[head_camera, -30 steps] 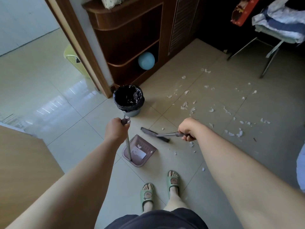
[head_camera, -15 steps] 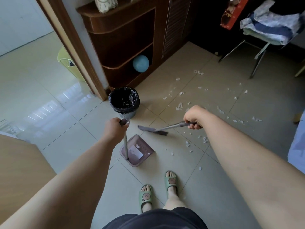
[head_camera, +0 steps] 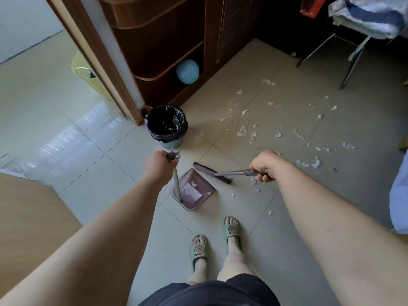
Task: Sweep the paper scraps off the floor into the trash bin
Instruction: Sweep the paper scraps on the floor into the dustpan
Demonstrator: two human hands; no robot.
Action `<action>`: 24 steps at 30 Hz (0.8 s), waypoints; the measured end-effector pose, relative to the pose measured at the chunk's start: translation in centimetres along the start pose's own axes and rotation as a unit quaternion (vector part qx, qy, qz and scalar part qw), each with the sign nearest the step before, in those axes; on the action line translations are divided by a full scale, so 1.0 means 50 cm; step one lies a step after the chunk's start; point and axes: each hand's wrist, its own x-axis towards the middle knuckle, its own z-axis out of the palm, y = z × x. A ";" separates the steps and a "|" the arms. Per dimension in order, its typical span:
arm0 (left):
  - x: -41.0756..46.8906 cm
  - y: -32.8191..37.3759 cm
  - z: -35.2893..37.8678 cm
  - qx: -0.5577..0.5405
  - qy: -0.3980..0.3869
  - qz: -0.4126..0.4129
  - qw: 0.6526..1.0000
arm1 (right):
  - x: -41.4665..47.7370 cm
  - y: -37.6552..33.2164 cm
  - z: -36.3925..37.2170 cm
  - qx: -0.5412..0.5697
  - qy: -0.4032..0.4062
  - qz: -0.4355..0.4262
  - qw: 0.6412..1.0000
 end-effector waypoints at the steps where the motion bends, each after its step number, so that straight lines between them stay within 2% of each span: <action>1: -0.001 0.001 0.002 0.002 -0.002 0.000 1.000 | -0.010 -0.004 -0.005 -0.002 -0.010 -0.003 1.000; 8: -0.013 0.008 0.009 0.008 -0.009 0.000 1.000 | -0.060 0.003 -0.061 0.027 -0.019 -0.001 0.999; 12: -0.021 0.014 0.001 0.055 -0.033 0.061 0.996 | -0.060 0.049 -0.070 0.029 0.001 0.012 0.999; 19: -0.034 0.038 0.011 0.115 -0.078 0.135 0.981 | -0.032 0.137 -0.044 0.104 0.042 0.036 0.993; 24: -0.047 0.045 0.054 0.106 -0.073 0.133 0.983 | -0.032 0.182 -0.007 0.133 -0.006 0.073 0.988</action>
